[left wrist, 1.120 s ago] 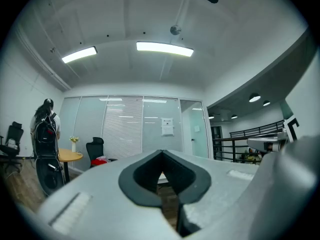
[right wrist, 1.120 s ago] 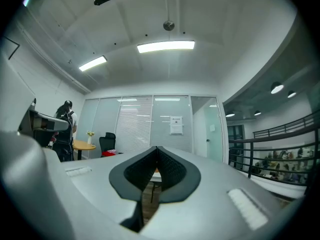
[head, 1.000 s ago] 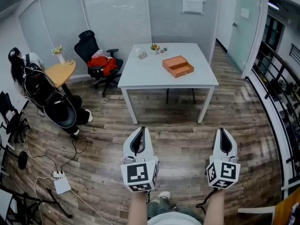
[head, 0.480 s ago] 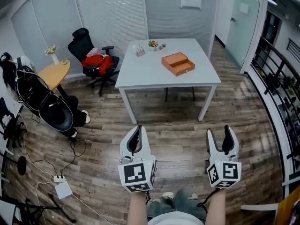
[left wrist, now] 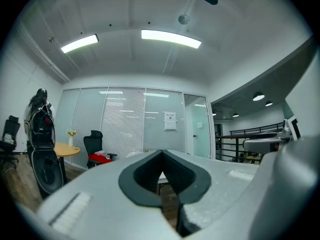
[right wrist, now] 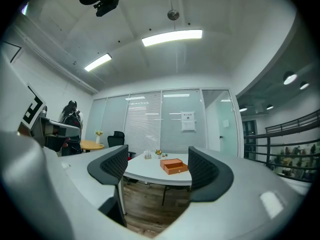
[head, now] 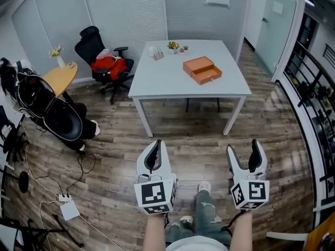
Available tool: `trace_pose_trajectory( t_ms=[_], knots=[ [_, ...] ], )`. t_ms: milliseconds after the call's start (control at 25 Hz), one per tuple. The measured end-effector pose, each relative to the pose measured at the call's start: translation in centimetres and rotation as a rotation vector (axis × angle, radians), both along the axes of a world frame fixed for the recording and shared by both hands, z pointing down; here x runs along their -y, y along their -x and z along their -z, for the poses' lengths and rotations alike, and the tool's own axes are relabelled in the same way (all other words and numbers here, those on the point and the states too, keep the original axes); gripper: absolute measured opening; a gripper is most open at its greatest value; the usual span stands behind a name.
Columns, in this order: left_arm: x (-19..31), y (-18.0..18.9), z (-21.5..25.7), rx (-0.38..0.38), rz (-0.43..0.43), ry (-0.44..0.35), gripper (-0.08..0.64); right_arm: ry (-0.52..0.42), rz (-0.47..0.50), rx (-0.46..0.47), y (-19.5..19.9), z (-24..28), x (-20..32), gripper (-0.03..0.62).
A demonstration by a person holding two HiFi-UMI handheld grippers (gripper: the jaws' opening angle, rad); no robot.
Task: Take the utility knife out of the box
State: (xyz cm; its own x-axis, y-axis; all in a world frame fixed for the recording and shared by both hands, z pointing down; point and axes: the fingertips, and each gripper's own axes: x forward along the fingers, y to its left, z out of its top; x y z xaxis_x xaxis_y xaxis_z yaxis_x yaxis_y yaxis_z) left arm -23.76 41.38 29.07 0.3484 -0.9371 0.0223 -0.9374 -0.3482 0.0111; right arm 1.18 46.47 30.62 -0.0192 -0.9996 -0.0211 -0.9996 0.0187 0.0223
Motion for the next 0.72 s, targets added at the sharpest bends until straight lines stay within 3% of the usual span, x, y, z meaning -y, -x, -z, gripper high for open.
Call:
trace_pose_trajectory(
  t_ms=[240,720],
  knots=[
    [3.9,-1.1,-1.0,-0.002,0.035,0.009,0.0,0.0,0.019,-0.013,-1.3,-0.5,4.6,0.405],
    [15.6,-7.6,0.7,0.012,0.102,-0.006,0.0,-0.027,0.064,-0.004,-8.5,1.3,18.2,0.394]
  ],
)
